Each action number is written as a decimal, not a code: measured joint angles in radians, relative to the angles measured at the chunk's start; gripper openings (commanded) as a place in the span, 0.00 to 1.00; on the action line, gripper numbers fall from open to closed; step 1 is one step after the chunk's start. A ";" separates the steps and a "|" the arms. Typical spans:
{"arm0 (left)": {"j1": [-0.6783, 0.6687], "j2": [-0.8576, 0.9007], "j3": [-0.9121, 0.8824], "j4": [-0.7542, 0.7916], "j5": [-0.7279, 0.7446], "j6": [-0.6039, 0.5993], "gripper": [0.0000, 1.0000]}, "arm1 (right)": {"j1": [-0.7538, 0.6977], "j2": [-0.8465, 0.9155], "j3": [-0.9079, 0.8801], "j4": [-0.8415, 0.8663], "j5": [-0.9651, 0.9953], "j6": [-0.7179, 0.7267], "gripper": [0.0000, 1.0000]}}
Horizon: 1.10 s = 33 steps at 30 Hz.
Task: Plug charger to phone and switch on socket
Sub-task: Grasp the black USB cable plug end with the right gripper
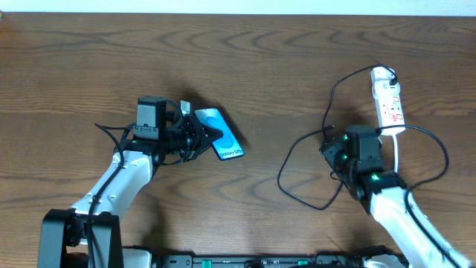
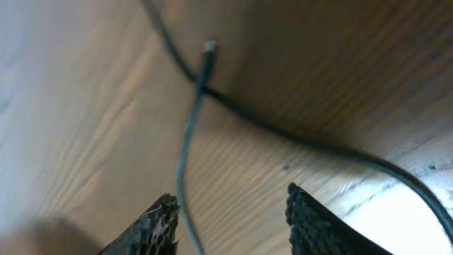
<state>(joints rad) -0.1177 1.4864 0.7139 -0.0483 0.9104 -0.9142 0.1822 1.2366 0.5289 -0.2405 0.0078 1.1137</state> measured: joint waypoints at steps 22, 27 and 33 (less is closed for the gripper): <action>0.000 0.000 0.000 0.000 0.002 0.000 0.08 | -0.003 0.441 0.211 0.166 -0.054 0.269 0.35; 0.000 0.000 0.000 0.000 0.008 0.000 0.07 | -0.003 0.466 0.224 0.183 -0.076 0.300 0.28; 0.000 0.000 0.000 0.000 0.008 0.000 0.07 | -0.003 0.484 0.226 0.183 -0.089 0.317 0.01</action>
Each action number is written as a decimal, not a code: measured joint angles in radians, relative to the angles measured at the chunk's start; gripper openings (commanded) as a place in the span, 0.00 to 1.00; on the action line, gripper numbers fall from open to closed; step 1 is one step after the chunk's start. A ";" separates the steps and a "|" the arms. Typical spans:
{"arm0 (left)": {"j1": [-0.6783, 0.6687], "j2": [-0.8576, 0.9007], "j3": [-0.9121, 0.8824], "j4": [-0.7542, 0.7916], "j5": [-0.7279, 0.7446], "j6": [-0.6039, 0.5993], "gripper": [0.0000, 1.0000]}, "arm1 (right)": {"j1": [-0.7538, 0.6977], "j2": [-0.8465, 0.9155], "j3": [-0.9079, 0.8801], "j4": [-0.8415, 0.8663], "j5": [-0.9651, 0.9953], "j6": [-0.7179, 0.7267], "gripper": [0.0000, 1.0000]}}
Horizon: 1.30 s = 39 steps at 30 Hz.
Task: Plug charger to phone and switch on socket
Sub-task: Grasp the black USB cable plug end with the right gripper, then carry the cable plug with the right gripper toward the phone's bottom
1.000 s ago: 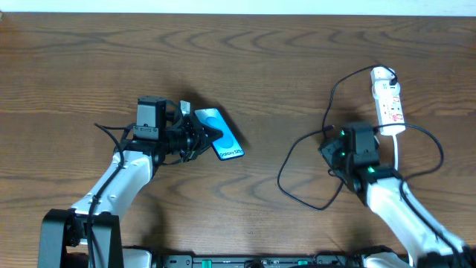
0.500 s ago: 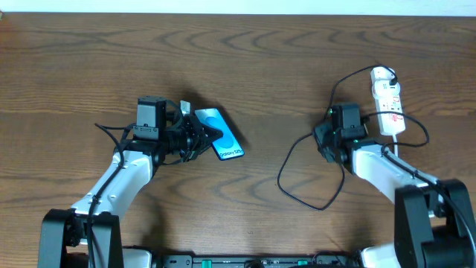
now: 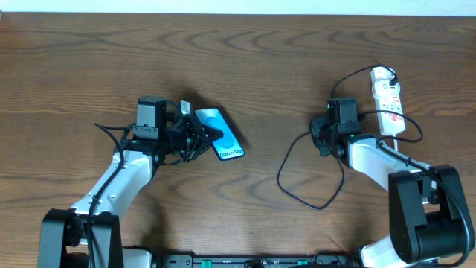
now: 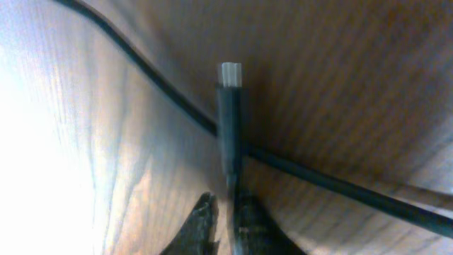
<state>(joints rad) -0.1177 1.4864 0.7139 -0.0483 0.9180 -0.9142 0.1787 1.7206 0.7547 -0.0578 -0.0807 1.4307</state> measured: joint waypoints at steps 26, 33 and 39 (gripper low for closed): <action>0.059 0.000 -0.006 0.452 0.303 -0.013 0.07 | 0.000 -0.361 -0.036 0.127 -0.732 -0.671 0.01; 0.099 0.000 -0.009 0.782 0.417 -0.144 0.07 | 0.035 -0.465 -0.036 0.126 -1.066 -0.793 0.01; 0.106 0.000 -0.008 0.958 0.453 -0.294 0.07 | 0.159 -0.465 -0.037 0.122 -1.186 -0.843 0.01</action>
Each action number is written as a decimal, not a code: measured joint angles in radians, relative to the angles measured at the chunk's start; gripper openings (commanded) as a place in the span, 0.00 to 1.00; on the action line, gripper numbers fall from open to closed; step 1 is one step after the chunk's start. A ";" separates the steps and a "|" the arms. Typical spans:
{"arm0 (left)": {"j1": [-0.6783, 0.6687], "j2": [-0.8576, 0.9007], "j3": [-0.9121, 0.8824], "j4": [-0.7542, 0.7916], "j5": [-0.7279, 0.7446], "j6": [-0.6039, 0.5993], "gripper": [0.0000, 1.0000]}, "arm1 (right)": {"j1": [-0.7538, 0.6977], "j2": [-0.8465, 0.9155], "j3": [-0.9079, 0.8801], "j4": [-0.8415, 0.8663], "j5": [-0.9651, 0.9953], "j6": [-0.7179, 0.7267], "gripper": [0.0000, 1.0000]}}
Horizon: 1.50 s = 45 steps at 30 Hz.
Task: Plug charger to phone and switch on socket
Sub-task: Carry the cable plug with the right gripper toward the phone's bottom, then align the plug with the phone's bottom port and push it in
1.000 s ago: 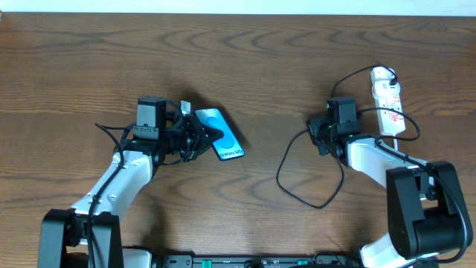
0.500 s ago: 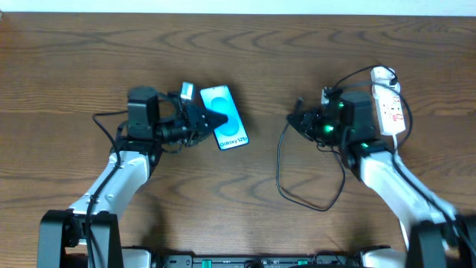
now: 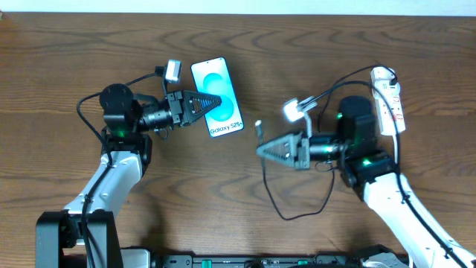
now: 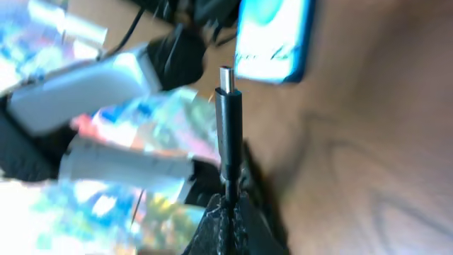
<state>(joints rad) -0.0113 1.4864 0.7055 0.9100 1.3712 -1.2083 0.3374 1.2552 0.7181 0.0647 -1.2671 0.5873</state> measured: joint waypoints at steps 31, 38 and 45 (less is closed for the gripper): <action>-0.040 0.000 0.000 0.017 -0.096 -0.211 0.07 | 0.121 0.000 0.000 -0.005 0.119 -0.053 0.01; -0.051 0.000 0.000 0.096 -0.121 -0.214 0.07 | 0.124 0.000 0.000 -0.005 0.150 -0.021 0.01; -0.051 0.000 0.000 0.112 -0.113 -0.217 0.07 | 0.124 0.000 0.000 0.001 0.166 0.050 0.01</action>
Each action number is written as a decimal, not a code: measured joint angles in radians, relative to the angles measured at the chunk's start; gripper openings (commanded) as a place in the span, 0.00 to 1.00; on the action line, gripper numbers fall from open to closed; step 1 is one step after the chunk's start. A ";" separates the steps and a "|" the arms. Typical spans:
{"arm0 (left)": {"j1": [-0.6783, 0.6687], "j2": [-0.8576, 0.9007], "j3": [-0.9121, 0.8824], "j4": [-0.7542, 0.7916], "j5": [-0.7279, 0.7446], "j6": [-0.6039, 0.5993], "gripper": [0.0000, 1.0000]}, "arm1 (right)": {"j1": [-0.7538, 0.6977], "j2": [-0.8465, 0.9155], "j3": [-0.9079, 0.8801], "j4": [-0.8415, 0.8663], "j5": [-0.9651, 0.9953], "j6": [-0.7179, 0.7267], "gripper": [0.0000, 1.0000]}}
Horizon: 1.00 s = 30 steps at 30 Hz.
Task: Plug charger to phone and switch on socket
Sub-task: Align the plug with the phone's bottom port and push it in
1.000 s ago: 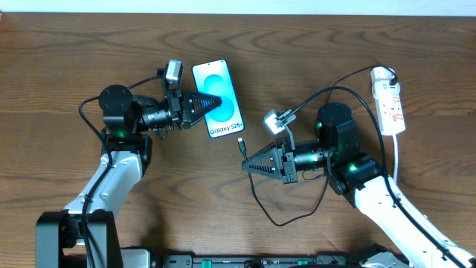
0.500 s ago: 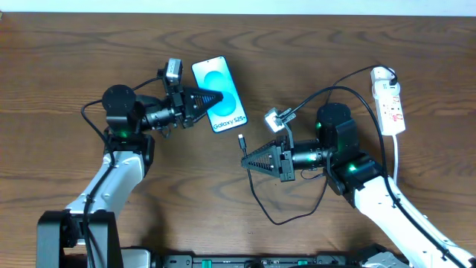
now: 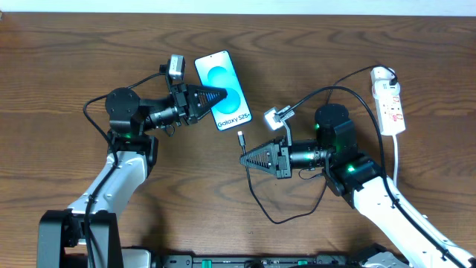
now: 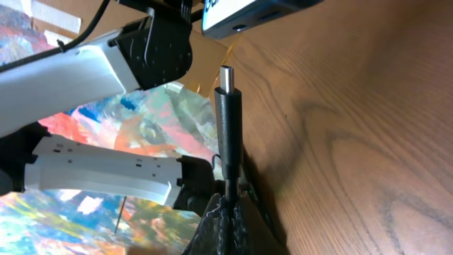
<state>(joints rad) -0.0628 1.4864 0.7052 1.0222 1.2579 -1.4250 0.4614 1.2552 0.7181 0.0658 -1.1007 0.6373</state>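
Note:
The phone (image 3: 227, 78), a dark slab with a blue screen, is gripped at its left edge by my left gripper (image 3: 213, 95), which is shut on it. My right gripper (image 3: 243, 157) is shut on the black charger cable just behind its plug (image 3: 242, 138). In the right wrist view the plug (image 4: 228, 124) stands straight up from the shut gripper (image 4: 228, 212). Its metal tip sits just below the phone's bottom edge (image 4: 265, 13) and a little to the left, apart from it. The white socket strip (image 3: 390, 100) lies at the far right.
The slack black cable (image 3: 277, 217) loops across the wooden table (image 3: 74, 59) below my right arm and runs back up to the socket strip. My left arm (image 4: 92, 60) fills the background of the right wrist view.
My right gripper with the plug has moved left and now sits just below the phone's bottom edge. The phone has shifted slightly right in my left gripper. Both grips are unchanged.
First the phone lay on the table with my left gripper at its edge, and my right gripper stood open over the plug. Then the right gripper was shut on the cable. Later both held their things off the table, facing each other, and now they are close together.

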 measured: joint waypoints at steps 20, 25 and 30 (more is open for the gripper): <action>0.000 0.000 0.000 0.000 0.000 -0.001 0.07 | 0.000 0.002 0.000 0.045 0.002 0.056 0.01; -0.004 0.000 0.000 0.000 0.000 -0.012 0.07 | 0.000 0.002 0.000 0.046 0.002 0.063 0.01; -0.031 0.000 0.000 0.000 -0.001 -0.016 0.07 | 0.000 0.002 0.000 0.047 0.001 0.072 0.01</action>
<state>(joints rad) -0.0933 1.4864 0.7052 1.0218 1.2568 -1.4414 0.4614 1.2575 0.7181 0.1127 -1.1000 0.7094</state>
